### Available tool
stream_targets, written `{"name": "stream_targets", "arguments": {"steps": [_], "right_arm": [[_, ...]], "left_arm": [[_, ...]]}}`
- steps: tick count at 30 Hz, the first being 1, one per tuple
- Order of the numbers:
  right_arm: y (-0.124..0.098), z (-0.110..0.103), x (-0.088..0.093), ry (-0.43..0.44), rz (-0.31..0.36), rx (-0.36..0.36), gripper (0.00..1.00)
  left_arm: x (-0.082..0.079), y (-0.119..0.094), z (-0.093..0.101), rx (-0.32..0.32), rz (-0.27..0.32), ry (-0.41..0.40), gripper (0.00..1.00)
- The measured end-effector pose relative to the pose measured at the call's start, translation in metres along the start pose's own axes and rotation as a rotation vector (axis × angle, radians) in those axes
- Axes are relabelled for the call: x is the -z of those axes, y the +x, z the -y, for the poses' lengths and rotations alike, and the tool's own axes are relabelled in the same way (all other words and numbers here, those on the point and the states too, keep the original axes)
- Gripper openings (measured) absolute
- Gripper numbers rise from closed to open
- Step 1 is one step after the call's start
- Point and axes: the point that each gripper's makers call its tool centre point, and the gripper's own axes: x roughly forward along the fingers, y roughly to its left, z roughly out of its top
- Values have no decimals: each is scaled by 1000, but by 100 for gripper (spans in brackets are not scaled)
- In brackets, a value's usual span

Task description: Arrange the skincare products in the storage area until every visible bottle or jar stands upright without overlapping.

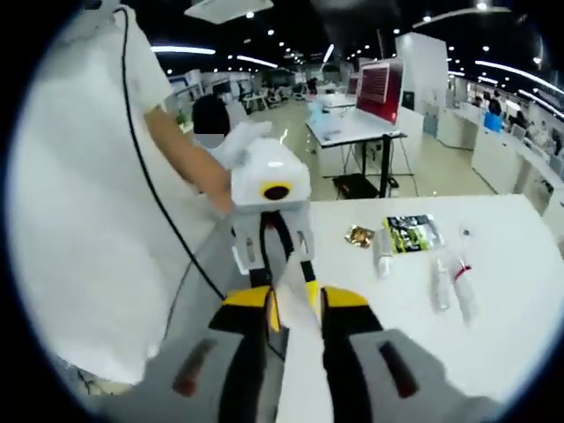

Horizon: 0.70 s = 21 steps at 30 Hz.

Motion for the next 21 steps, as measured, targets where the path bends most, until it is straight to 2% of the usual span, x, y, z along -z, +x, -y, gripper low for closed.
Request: {"name": "stream_targets", "arguments": {"steps": [2,4,10,11,14,21], "right_arm": [[2,-4,1,-9,-12,-21,20],[6,-10,7,-20,-58,-47,20],[14,-12,18,-88,-148,-38,16],[22,-15,22,-100,-181,-51,15],[28,-15,26,-117,-236,-46,12],[29,-16,28,-211,-313,-31,8]], "left_arm": [[4,2,4,10,-18,6,15],[5,3,7,16,-24,15,15],[6,4,15,32,-18,31,16],[6,5,15,31,-17,33,16],[11,5,14,26,-40,86,16],[11,7,12,8,-15,117,19]]}}
